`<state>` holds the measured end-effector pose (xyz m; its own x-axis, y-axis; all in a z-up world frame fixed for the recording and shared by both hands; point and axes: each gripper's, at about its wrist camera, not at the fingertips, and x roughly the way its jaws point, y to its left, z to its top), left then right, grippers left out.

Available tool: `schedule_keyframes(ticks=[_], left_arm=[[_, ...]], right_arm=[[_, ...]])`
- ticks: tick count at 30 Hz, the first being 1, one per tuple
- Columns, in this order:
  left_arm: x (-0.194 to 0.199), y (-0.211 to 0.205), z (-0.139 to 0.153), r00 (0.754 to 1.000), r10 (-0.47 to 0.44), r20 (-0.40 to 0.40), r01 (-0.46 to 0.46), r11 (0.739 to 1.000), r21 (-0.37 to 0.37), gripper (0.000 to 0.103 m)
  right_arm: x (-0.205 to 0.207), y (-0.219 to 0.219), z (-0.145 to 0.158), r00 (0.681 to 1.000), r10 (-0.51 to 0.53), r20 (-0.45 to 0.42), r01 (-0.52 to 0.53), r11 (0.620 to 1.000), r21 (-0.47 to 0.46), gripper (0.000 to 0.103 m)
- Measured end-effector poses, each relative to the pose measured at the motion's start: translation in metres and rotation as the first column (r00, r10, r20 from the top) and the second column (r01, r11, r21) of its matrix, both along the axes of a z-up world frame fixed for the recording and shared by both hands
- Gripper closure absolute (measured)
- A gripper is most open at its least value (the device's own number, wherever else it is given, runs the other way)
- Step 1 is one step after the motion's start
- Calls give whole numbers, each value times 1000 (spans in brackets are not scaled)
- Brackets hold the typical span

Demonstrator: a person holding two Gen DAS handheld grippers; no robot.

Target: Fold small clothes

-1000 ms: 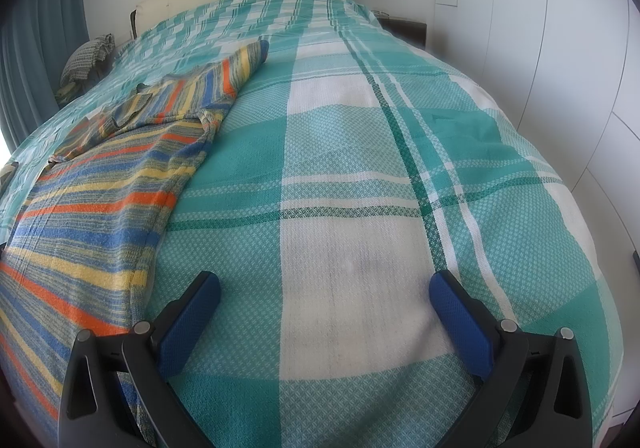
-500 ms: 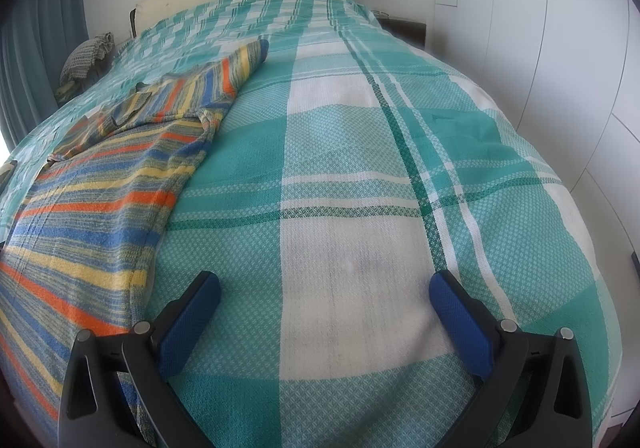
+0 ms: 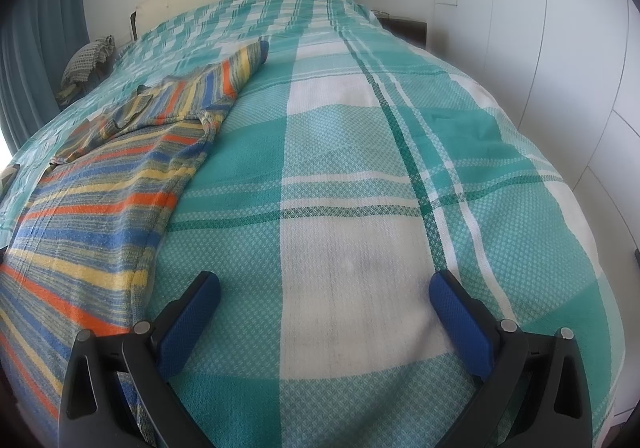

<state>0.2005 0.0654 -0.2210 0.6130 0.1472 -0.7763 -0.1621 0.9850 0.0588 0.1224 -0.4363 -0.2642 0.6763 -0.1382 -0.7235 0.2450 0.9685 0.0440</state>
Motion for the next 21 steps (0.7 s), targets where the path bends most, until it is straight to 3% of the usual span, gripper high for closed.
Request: schedule_keyframes(ticks=[21], left_arm=[[-10, -6, -2, 1000, -8, 5, 8, 1000, 26, 1]], right_arm=[[0, 2, -1, 1000, -6, -6, 6, 1000, -22, 0]])
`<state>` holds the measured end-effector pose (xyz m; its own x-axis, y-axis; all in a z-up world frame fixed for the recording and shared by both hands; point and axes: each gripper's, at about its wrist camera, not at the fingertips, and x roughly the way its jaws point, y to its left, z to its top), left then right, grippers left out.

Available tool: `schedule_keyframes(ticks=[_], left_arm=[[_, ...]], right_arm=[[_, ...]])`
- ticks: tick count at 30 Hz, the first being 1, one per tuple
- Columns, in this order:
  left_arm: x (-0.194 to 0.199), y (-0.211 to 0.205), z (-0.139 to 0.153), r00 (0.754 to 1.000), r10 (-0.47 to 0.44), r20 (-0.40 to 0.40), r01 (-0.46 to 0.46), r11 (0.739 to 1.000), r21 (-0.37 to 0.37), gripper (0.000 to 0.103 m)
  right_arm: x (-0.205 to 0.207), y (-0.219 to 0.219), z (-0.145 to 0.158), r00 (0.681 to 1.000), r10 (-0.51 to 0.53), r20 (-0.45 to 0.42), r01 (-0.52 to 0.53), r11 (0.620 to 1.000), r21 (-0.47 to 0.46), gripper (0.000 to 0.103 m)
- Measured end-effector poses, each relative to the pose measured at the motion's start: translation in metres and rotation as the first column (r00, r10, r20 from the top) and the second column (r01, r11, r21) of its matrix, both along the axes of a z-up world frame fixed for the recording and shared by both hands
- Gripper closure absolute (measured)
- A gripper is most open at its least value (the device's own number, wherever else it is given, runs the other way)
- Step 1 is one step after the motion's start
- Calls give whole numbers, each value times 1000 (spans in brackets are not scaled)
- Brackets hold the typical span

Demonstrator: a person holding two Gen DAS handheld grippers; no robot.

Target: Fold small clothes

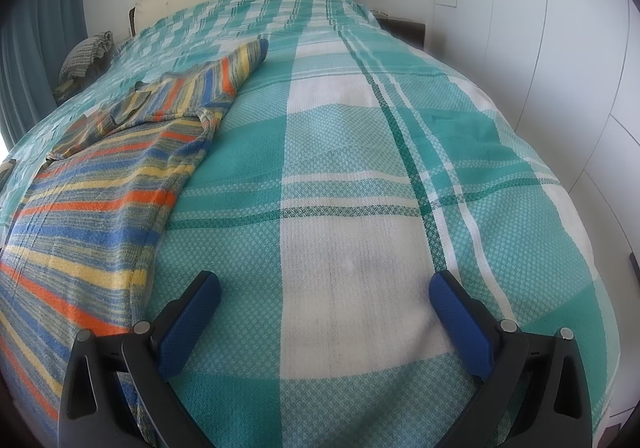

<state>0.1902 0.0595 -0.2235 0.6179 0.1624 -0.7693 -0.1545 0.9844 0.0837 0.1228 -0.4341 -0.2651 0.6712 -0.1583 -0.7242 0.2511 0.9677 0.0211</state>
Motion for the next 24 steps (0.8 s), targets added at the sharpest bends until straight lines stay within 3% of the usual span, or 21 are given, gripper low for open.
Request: schedule_keyframes(ticks=[6, 9, 11, 14, 16, 18, 20, 22, 23, 24], left_arm=[[4, 4, 1, 1000, -5, -29, 4, 999, -34, 0], [10, 15, 17, 988, -39, -149, 18, 990, -137, 3], [-2, 20, 35, 982, -93, -167, 53, 971, -232, 6], [-35, 7, 47, 953, -221, -210, 139, 929, -344, 7], [-52, -13, 36, 907, -313, -280, 203, 910, -360, 11], [-66, -33, 17, 857, -357, -371, 237, 913, -331, 30], [-79, -44, 11, 849, -352, -394, 254, 926, -278, 30], [-85, -52, 12, 841, -355, -408, 269, 929, -252, 42], [-86, -55, 13, 836, -357, -416, 274, 929, -248, 62], [-88, -58, 15, 833, -350, -428, 278, 934, -223, 88]], right_arm=[[0, 1, 0, 1000, 1, -1, -1, 1000, 1, 0], [3, -1, 2, 999, 14, -31, -13, 1000, 14, 0], [11, -6, 12, 991, 55, -123, -50, 998, 37, 1], [3, -15, 41, 978, 113, -174, -74, 974, 214, 7], [-12, -12, 54, 960, 189, -205, -108, 930, 351, 7], [-26, 0, 51, 918, 271, -289, -120, 885, 449, 8], [-43, 19, 39, 864, 341, -370, -125, 858, 499, 15], [-57, 38, 22, 816, 373, -442, -127, 861, 492, 27], [-61, 46, 15, 800, 377, -467, -126, 866, 484, 33], [-64, 54, 9, 790, 391, -472, -139, 864, 484, 49]])
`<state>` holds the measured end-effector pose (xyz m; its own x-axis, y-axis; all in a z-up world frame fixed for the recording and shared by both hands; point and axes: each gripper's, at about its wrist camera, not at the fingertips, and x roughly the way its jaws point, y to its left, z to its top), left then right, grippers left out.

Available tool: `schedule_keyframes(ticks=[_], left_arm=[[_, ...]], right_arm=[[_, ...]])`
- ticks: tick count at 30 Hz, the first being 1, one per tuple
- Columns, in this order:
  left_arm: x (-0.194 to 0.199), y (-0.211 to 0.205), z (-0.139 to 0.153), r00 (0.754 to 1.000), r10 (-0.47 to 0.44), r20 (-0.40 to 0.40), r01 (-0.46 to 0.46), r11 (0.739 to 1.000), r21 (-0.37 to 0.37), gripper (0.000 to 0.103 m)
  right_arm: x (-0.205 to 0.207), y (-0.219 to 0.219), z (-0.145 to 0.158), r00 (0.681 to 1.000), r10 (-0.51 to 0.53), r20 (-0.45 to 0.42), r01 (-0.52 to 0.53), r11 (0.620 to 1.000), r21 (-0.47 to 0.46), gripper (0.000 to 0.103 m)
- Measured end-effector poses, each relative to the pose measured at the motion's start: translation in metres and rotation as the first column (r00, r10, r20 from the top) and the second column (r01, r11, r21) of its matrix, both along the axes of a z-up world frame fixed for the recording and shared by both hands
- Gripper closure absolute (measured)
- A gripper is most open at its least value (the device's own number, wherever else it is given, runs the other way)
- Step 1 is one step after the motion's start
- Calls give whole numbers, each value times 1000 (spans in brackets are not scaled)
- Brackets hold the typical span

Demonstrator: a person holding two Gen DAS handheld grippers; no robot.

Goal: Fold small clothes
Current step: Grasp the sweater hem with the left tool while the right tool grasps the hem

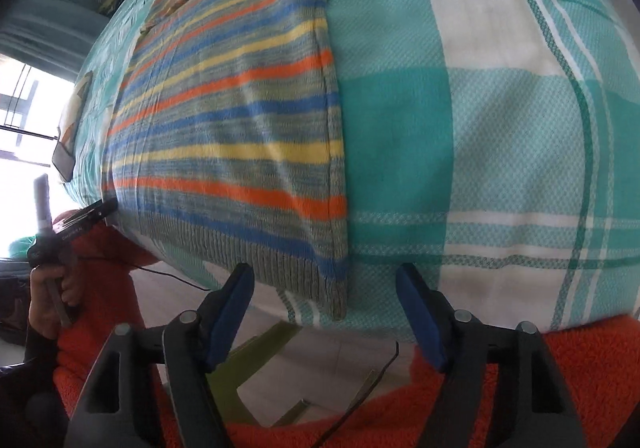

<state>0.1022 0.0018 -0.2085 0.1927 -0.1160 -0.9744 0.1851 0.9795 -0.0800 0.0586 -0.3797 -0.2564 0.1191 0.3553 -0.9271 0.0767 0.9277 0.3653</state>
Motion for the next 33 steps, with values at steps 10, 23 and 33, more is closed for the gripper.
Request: schedule_keyframes(ticks=[10, 23, 33], left_arm=[[-14, -20, 20, 996, -9, 93, -4, 990, 140, 98], [30, 15, 94, 986, 123, 114, -94, 968, -232, 99], [263, 6, 90, 963, 207, 170, -148, 941, -305, 99]], right_arm=[[1, 15, 24, 990, -26, 140, 28, 1000, -10, 98], [29, 6, 84, 957, -79, 278, 58, 995, 82, 98], [222, -43, 120, 859, -259, 442, 207, 965, 163, 98]])
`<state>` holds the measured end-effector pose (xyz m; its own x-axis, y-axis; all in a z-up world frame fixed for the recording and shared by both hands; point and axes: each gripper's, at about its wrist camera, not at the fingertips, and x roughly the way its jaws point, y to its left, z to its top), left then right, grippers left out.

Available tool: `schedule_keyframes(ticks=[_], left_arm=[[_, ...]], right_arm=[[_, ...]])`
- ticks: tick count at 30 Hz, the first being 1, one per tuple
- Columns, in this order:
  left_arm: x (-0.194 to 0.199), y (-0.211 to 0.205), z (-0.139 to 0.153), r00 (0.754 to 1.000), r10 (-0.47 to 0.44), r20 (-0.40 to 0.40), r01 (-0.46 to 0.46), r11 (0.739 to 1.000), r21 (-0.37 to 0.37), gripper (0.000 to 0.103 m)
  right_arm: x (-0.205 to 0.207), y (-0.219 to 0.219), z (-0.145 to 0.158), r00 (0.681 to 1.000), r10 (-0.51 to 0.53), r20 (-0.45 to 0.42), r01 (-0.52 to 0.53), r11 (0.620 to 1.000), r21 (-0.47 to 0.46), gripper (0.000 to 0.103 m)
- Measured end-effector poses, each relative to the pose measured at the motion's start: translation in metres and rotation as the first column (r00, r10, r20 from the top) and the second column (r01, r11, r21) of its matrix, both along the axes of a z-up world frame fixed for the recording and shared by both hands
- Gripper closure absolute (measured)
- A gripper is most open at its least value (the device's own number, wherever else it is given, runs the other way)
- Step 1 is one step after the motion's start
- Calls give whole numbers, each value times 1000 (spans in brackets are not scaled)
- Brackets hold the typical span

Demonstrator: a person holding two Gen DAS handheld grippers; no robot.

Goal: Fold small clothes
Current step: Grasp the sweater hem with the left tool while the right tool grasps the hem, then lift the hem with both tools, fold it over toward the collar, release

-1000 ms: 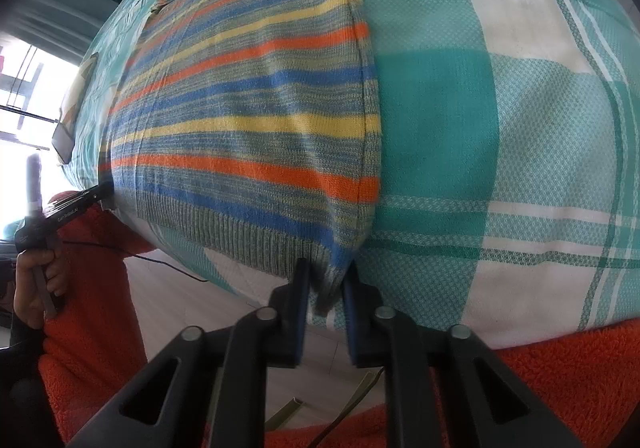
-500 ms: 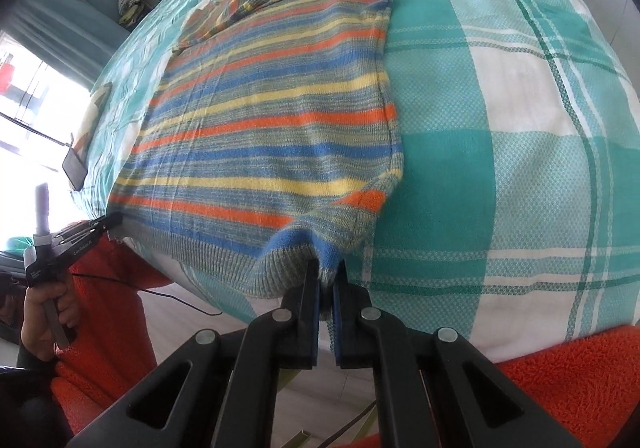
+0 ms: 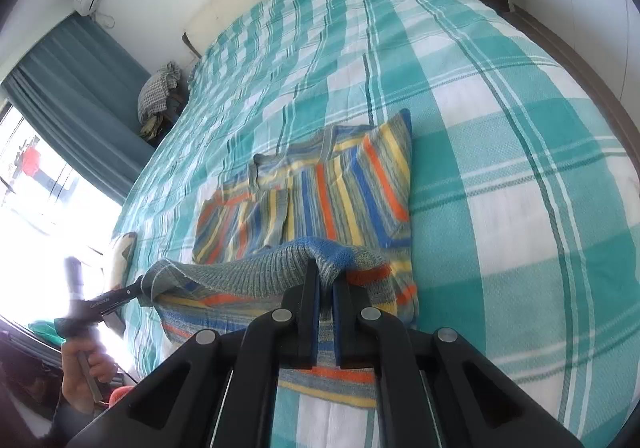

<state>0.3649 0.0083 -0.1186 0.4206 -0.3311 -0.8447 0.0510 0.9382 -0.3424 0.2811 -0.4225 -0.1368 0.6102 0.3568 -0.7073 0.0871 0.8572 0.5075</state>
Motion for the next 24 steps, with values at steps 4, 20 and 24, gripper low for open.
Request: schedule_keyframes(ticks=[4, 20, 24], left_arm=[[76, -11, -26, 998, 43, -52, -43, 999, 14, 99], [126, 10, -3, 990, 95, 101, -94, 996, -7, 54], [34, -31, -22, 967, -223, 125, 209, 971, 114, 29]], right_arm=[[84, -20, -20, 998, -65, -21, 66, 997, 26, 98], [171, -62, -49, 990, -126, 57, 108, 963, 247, 76], [130, 5, -45, 974, 224, 23, -224, 975, -4, 62]])
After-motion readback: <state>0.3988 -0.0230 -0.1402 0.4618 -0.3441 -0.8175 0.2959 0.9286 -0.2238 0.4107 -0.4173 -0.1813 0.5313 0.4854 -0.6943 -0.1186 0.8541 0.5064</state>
